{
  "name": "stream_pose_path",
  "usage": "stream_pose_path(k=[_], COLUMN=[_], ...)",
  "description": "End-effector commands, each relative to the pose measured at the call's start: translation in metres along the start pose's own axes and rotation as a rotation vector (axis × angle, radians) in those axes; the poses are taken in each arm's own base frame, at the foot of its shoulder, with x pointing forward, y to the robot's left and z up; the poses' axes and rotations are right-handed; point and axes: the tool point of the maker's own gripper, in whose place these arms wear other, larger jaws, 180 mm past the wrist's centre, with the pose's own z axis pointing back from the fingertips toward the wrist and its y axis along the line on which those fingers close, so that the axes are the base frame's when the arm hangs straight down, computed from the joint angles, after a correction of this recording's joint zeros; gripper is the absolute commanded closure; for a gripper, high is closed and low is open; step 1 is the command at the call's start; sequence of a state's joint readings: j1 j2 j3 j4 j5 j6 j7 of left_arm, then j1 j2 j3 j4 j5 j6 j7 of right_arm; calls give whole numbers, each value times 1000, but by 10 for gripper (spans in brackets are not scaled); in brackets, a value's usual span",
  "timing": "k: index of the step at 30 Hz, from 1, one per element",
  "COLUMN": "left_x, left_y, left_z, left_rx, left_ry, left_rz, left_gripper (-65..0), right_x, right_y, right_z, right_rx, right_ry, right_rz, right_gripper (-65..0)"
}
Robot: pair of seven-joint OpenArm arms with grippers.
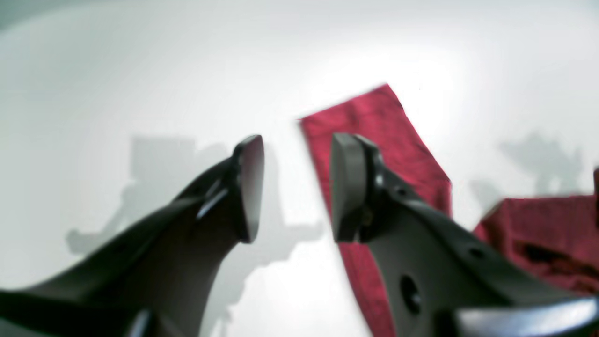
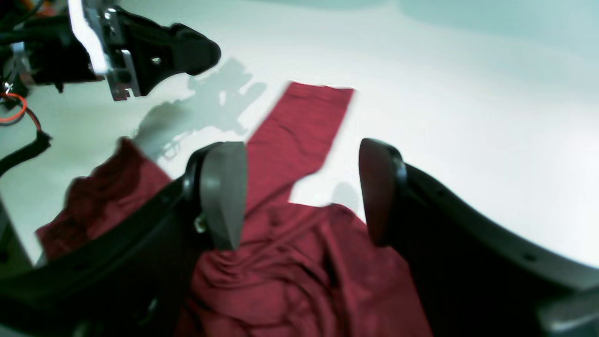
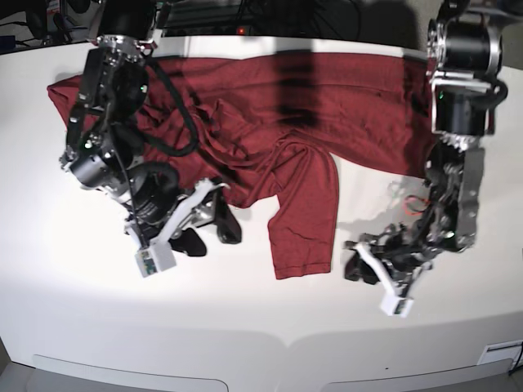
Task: Fold the T-shirt properly
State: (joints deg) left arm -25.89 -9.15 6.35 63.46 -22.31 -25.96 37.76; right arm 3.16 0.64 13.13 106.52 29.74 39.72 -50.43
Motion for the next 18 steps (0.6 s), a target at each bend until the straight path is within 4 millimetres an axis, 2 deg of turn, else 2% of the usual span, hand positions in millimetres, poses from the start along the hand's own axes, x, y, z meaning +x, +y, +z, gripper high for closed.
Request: stream_pose_path(k=[1, 6, 10, 15, 18], left_x=[31, 29, 14, -28, -43], left_y=[-16, -71, -93, -83, -59], left_z=[-6, -44, -67, -83, -82], left_rx=[-44, -106, -102, -51, 12], left_ry=[-65, -13, 6, 94, 137], left_rz=[-37, -231, -354, -375, -361], left_gripper=[-232, -232, -207, -189, -189], right_x=[18, 10, -5, -20, -21], right_y=[-8, -52, -68, -80, -80], right_z=[8, 42, 64, 82, 87], right_rx=[-23, -153, -189, -230, -222], right_ry=[-66, -86, -65, -37, -60], right_rz=[10, -51, -82, -102, -132], right_gripper=[-375, -375, -375, -375, -375])
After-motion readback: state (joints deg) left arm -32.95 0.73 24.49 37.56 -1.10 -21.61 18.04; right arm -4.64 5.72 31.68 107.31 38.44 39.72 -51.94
